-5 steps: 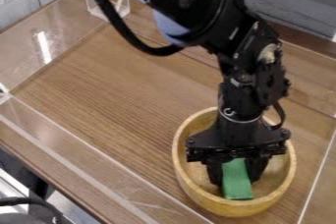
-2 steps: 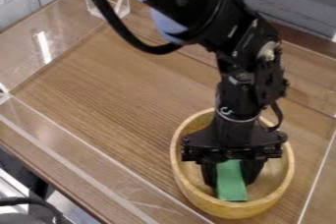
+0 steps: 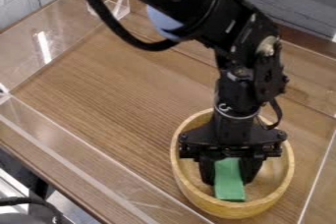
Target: Remove the green block from inside the brown bowl and put it on the table
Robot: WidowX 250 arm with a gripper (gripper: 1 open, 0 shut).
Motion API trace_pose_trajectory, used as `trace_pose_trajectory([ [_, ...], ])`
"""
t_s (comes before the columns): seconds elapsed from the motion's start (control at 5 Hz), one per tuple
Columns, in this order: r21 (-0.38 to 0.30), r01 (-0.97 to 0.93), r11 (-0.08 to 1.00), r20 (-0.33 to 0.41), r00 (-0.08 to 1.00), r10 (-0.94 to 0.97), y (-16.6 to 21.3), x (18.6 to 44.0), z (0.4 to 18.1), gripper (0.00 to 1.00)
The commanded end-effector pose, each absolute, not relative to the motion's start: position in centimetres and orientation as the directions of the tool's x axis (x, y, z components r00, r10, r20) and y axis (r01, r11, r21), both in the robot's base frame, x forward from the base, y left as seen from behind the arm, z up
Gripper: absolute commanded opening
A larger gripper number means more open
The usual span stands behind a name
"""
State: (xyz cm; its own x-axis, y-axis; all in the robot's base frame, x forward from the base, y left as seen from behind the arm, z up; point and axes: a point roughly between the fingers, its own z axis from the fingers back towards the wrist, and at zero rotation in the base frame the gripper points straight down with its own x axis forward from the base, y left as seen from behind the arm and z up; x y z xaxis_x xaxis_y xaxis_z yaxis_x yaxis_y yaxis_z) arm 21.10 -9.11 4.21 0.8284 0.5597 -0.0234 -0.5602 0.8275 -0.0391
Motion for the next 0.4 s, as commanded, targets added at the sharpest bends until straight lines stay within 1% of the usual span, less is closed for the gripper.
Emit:
trace_pose_trajectory([
  [0.0,-0.092,-0.555,0.827,0.018,0.829,0.558,-9.17,22.22,6.02,0.00],
  [0.2,-0.092,-0.547,0.832,0.018,0.834,0.551,-9.07,22.14,6.29,0.00],
])
